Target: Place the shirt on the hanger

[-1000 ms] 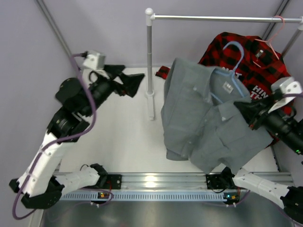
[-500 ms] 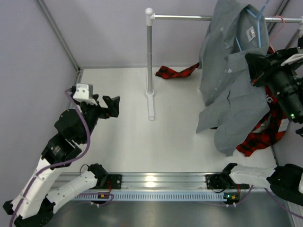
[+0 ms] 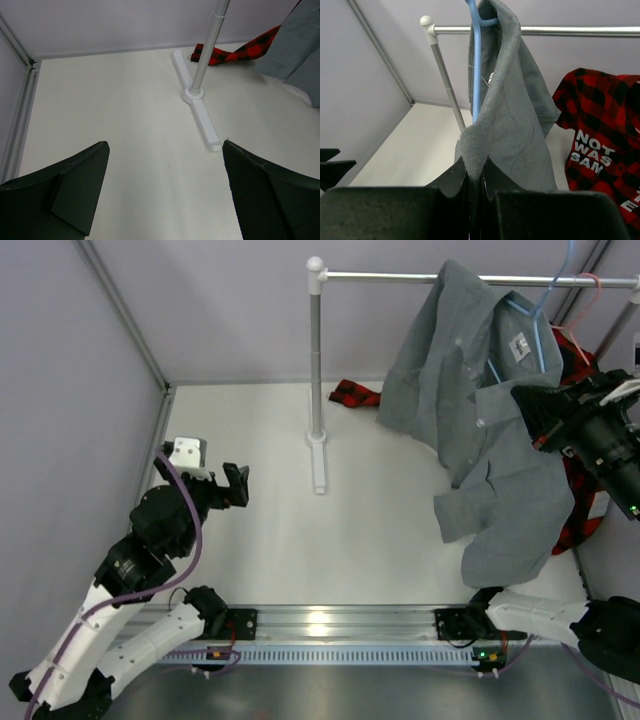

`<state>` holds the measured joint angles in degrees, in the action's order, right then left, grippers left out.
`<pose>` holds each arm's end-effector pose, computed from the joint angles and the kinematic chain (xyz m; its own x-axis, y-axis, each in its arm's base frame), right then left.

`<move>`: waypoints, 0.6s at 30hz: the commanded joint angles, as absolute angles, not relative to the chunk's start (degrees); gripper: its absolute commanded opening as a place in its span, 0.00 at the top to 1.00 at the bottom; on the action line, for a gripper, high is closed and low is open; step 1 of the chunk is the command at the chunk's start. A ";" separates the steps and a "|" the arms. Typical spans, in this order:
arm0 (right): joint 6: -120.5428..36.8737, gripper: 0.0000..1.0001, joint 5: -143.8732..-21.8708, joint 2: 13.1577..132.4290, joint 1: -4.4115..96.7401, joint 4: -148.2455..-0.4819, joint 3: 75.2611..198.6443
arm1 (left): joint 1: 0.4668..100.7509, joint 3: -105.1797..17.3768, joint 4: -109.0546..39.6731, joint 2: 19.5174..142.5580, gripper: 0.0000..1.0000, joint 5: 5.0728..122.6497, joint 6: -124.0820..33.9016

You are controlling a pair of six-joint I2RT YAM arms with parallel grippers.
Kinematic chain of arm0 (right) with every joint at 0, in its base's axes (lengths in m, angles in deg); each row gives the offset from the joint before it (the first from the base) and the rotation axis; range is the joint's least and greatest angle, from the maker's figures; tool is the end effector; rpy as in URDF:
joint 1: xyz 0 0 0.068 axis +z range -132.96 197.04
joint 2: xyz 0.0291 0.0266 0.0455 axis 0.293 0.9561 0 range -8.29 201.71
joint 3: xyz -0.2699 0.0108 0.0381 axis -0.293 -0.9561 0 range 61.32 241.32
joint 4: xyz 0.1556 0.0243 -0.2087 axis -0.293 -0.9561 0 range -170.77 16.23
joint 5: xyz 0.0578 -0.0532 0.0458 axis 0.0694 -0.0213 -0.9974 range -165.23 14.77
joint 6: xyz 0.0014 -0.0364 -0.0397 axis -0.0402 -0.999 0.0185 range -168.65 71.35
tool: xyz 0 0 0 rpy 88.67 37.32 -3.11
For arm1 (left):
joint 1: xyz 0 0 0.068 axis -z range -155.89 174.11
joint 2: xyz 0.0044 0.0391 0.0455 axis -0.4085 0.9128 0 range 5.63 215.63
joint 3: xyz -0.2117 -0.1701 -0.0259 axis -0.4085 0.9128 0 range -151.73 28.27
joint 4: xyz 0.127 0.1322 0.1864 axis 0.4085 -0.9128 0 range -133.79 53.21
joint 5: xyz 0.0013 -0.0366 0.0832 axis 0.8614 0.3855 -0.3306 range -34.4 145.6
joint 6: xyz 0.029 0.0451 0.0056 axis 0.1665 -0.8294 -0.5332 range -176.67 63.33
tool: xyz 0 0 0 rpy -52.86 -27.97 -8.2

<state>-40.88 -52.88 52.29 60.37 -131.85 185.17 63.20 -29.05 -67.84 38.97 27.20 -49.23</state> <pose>0.0480 0.0269 0.5990 0.0166 0.1875 -0.9821 -0.3648 0.9157 0.1687 0.0909 -0.0521 0.4000 -0.1191 -0.0501 -0.9916 0.1744 0.9821 -0.0706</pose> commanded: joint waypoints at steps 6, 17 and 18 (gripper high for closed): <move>-34.15 1.00 -57.13 50.52 60.28 -129.76 175.77 | 58.31 -26.32 -66.06 41.14 0.02 27.91 -49.81; -29.06 1.00 -55.19 50.50 57.92 -113.95 159.06 | 43.11 -23.95 -64.04 43.16 0.02 27.66 -45.68; -28.44 1.00 -55.54 51.03 56.95 -112.54 158.27 | 42.05 -23.85 -64.04 43.51 0.02 27.22 -44.99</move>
